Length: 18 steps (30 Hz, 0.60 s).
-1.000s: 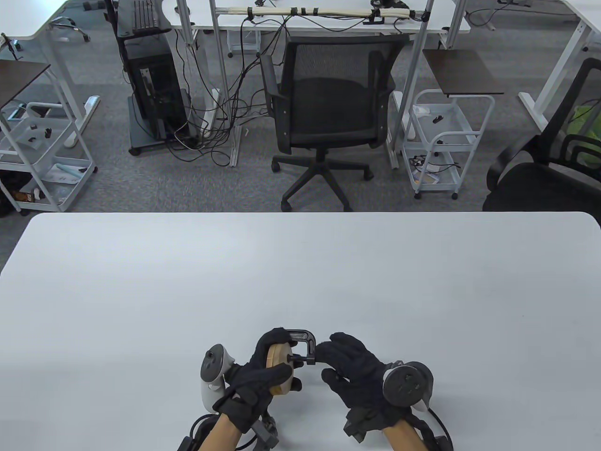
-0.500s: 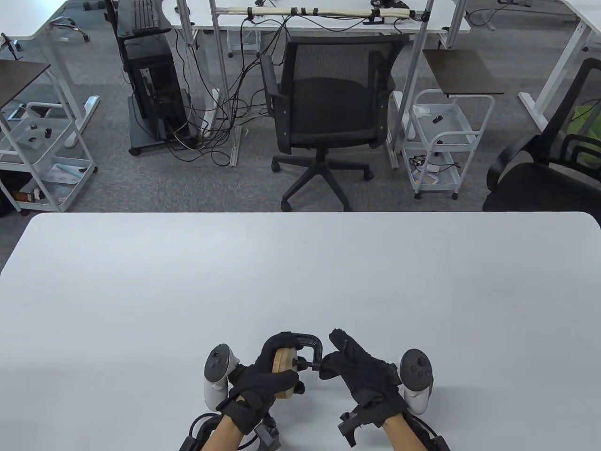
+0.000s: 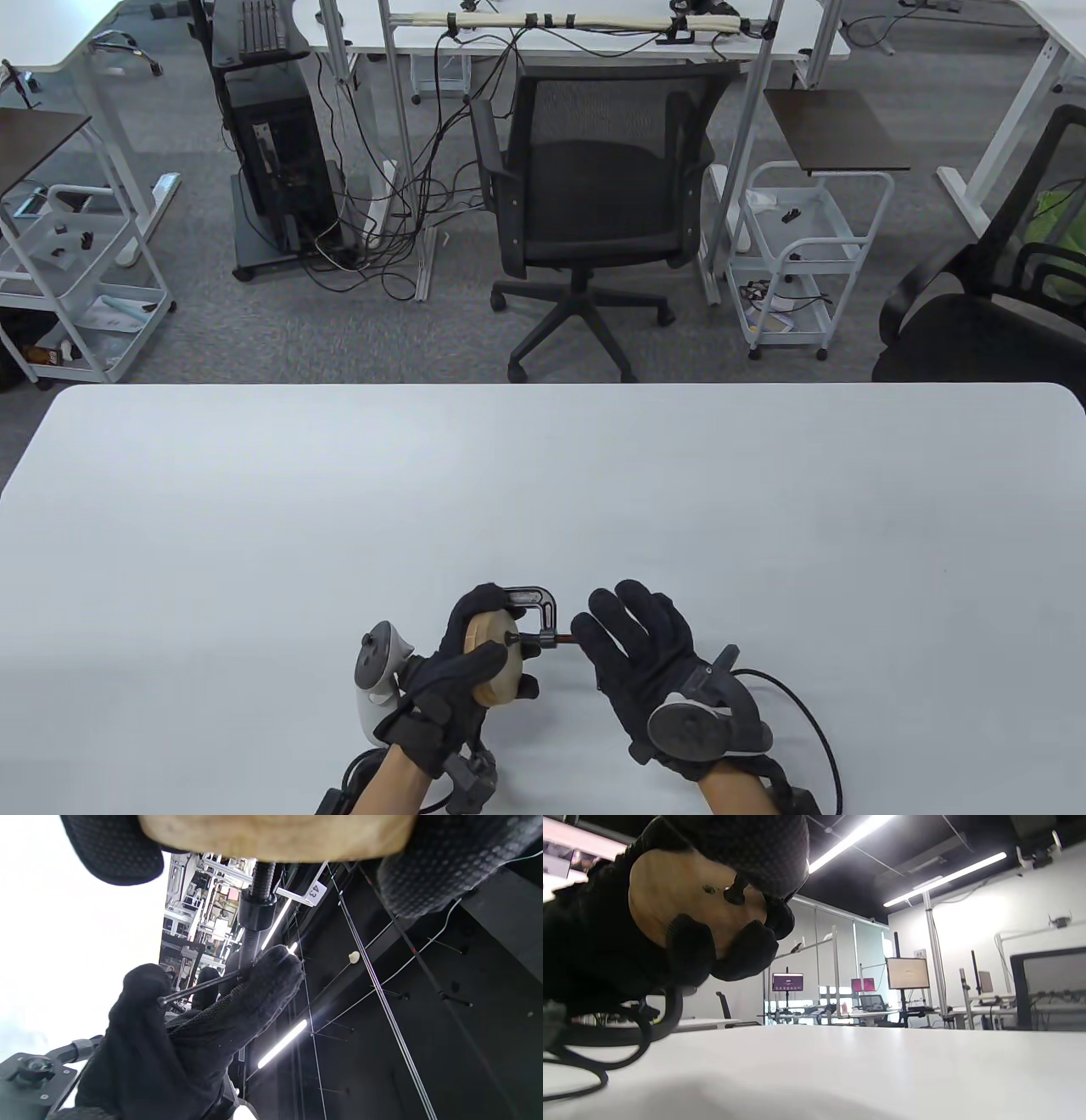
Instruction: Screw the clamp shut
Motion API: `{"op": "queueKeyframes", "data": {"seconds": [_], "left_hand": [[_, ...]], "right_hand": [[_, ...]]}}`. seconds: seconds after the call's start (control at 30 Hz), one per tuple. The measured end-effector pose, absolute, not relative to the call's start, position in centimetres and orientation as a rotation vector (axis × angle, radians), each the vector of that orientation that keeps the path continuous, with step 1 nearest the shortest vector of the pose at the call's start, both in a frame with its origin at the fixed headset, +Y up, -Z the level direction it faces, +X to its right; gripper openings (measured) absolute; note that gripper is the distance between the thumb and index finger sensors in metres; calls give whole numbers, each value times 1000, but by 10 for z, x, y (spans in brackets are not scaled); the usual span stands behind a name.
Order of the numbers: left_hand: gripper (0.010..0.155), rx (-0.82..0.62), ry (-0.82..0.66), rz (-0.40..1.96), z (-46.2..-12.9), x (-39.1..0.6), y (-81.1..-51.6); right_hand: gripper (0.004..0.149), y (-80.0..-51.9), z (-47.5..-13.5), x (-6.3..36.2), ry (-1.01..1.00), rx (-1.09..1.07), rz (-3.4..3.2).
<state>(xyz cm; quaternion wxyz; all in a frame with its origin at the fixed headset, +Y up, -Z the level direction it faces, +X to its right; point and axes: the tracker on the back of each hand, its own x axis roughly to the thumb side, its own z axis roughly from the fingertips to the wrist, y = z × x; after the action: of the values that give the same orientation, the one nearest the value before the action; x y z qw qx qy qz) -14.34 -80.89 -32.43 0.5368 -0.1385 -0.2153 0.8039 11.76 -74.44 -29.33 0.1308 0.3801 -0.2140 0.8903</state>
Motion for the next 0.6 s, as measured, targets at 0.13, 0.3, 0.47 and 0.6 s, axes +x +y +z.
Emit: {"op": "queueKeyframes", "data": {"seconds": [0.13,0.3,0.47,0.6], "left_hand": [[89,-338,-524,1898,-325,-143,-810],[89,-324,-521,1813,-326,-143,-811],[89,-326,-521,1772,-325,-140,-810],[89,-329,-544,1707,-324,-137,-808]], "right_hand": [[70,-743,-293,118,-607,1087,2462],[62,-745,-298,122,-499,979,2278],[64,-753,-306,127,-350,869,2151],[64,-754,-311,132,-277,774,2081]]}}
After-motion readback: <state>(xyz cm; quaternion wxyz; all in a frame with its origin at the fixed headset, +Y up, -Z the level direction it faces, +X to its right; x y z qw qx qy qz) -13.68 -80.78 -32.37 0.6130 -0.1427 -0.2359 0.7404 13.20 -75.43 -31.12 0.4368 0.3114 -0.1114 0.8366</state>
